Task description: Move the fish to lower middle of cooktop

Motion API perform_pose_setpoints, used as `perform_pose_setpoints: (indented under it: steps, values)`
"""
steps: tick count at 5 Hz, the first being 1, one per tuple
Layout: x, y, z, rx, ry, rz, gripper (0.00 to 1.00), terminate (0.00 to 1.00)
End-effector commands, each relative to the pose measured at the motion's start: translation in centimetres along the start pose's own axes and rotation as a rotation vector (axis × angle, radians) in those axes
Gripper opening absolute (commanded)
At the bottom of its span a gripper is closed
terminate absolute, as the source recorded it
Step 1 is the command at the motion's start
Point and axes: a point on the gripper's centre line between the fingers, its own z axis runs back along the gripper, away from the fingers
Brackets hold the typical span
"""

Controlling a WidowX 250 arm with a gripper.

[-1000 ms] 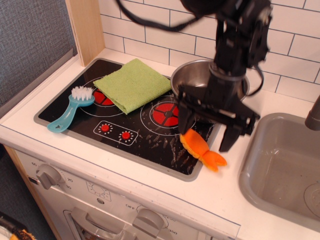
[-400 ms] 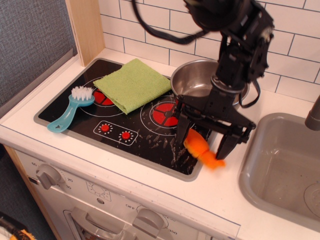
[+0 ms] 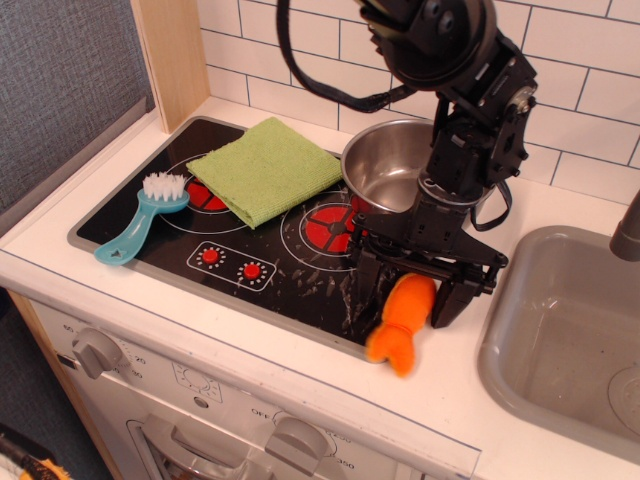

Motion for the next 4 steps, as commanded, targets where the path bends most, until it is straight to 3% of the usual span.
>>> perform_pose_setpoints:
  steps: [1,2,3,4]
  values:
    - [0.5,0.2,1.9,-0.005,-0.057,-0.048,0.0,0.0]
    - [0.5,1.2,4.6,-0.015,-0.1,-0.115,0.0,0.0]
    - [1.0,5.0,7.2,0.031,-0.162,-0.252,0.0,0.0]
    - [2.6,9.6,5.2,-0.038,-0.188,-0.395,0.0,0.0]
